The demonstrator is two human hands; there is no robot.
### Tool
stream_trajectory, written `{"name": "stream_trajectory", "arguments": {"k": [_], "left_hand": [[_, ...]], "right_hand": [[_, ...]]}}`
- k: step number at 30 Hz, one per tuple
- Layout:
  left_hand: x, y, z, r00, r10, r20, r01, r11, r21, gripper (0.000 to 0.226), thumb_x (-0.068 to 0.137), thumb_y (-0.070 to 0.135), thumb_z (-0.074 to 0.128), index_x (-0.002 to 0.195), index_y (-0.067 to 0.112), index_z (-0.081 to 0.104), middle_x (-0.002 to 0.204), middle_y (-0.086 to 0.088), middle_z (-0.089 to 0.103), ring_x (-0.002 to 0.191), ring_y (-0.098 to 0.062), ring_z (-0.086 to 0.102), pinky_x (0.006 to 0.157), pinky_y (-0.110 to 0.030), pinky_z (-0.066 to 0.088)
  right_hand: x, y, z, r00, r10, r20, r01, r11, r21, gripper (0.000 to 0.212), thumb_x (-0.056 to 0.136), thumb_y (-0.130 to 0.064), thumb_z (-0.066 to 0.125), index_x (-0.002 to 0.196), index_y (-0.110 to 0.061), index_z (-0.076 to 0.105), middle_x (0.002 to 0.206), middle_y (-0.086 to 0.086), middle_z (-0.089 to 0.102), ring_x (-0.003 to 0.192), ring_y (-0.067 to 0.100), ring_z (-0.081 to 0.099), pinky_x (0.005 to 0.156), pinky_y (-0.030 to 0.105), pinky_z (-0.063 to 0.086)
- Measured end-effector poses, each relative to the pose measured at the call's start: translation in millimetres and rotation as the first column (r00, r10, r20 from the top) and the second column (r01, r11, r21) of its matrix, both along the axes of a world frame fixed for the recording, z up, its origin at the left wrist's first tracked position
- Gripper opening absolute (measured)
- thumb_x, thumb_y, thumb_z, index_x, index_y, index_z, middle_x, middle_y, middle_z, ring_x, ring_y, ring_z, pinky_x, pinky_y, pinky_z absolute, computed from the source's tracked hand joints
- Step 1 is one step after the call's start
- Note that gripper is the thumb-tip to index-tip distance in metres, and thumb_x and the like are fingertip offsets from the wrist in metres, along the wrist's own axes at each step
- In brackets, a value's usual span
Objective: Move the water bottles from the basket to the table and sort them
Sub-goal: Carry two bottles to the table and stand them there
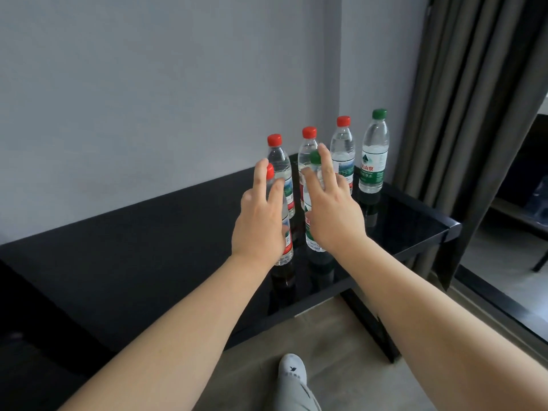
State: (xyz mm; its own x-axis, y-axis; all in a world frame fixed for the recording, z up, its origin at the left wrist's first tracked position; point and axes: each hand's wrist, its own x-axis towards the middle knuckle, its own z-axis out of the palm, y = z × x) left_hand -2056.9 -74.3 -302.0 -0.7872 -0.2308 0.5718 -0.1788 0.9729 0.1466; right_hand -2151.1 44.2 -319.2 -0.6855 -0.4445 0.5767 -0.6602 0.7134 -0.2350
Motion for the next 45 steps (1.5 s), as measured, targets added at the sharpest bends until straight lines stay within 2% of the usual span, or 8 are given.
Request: {"name": "stream_trajectory", "arguments": {"k": [3,9,18,23,27,36,42,45], "left_hand": [[-23,13,0,1.000,-0.020,-0.010,0.020,1.000,-0.008,0.087,0.078,0.016,0.089,0.149,0.021,0.040,0.170,-0.002,-0.001,0.130,-0.028,0.049,0.091,-0.034,0.057],[-68,34,-1,0.998,-0.066,-0.010,0.066,0.998,-0.019,0.088,0.076,0.015,0.090,0.148,0.020,0.040,0.170,-0.003,0.000,0.131,-0.033,0.049,0.089,-0.040,0.058],[-130,64,-5,0.996,-0.090,-0.007,0.089,0.995,-0.050,0.089,0.076,0.016,0.091,0.149,0.020,0.039,0.170,-0.004,-0.003,0.129,-0.034,0.049,0.085,-0.039,0.059],[-157,78,-5,0.997,-0.076,-0.005,0.075,0.995,-0.057,0.091,0.074,0.016,0.092,0.149,0.020,0.040,0.170,-0.005,-0.001,0.122,-0.033,0.054,0.080,-0.037,0.061],[-174,88,-3,0.997,-0.082,0.004,0.082,0.995,-0.056,0.086,0.075,0.009,0.090,0.146,0.020,0.042,0.171,-0.006,-0.003,0.118,-0.032,0.054,0.077,-0.037,0.061],[-192,96,-7,0.998,-0.064,0.019,0.065,0.995,-0.081,0.090,0.075,0.011,0.089,0.149,0.019,0.038,0.171,-0.010,-0.004,0.117,-0.034,0.054,0.073,-0.036,0.060],[-188,95,-2,0.994,-0.084,0.065,0.089,0.993,-0.075,0.092,0.075,0.007,0.087,0.150,0.019,0.036,0.170,-0.010,-0.010,0.118,-0.033,0.052,0.074,-0.036,0.060],[-185,93,4,0.986,-0.136,0.096,0.143,0.987,-0.077,0.096,0.078,0.004,0.083,0.155,0.021,0.028,0.168,-0.008,-0.023,0.134,-0.036,0.046,0.082,-0.037,0.062]], "right_hand": [[-20,12,0,1.000,-0.020,0.002,0.020,1.000,-0.004,0.106,0.075,-0.004,0.085,0.157,-0.026,0.023,0.168,-0.006,-0.027,0.144,0.040,0.033,0.078,0.042,0.061],[-57,37,0,0.999,-0.047,0.010,0.048,0.999,-0.015,0.098,0.076,0.003,0.079,0.154,-0.026,0.027,0.168,-0.008,-0.026,0.139,0.037,0.036,0.061,0.034,0.049],[-113,71,-1,0.997,-0.082,0.010,0.083,0.996,-0.027,0.089,0.078,0.002,0.075,0.150,-0.025,0.031,0.169,-0.008,-0.021,0.131,0.035,0.040,0.058,0.037,0.044],[-141,85,0,0.994,-0.108,0.020,0.109,0.994,-0.028,0.088,0.077,0.006,0.071,0.149,-0.026,0.032,0.168,-0.009,-0.023,0.126,0.035,0.043,0.056,0.038,0.048],[-162,95,-1,0.994,-0.104,0.028,0.105,0.994,-0.022,0.092,0.075,0.008,0.070,0.149,-0.029,0.029,0.165,-0.014,-0.028,0.126,0.035,0.044,0.058,0.045,0.057],[-179,98,-2,0.993,-0.110,0.032,0.111,0.993,-0.035,0.092,0.073,0.009,0.072,0.147,-0.028,0.033,0.166,-0.014,-0.026,0.125,0.034,0.045,0.059,0.045,0.056],[-178,103,2,0.994,-0.097,0.048,0.098,0.995,-0.019,0.089,0.078,-0.003,0.079,0.146,-0.033,0.032,0.166,-0.015,-0.028,0.136,0.033,0.042,0.066,0.039,0.052],[-175,110,6,0.989,-0.089,0.116,0.091,0.996,-0.012,0.099,0.083,-0.019,0.084,0.156,-0.038,0.020,0.161,-0.017,-0.040,0.157,0.038,0.015,0.101,0.051,0.053]]}}
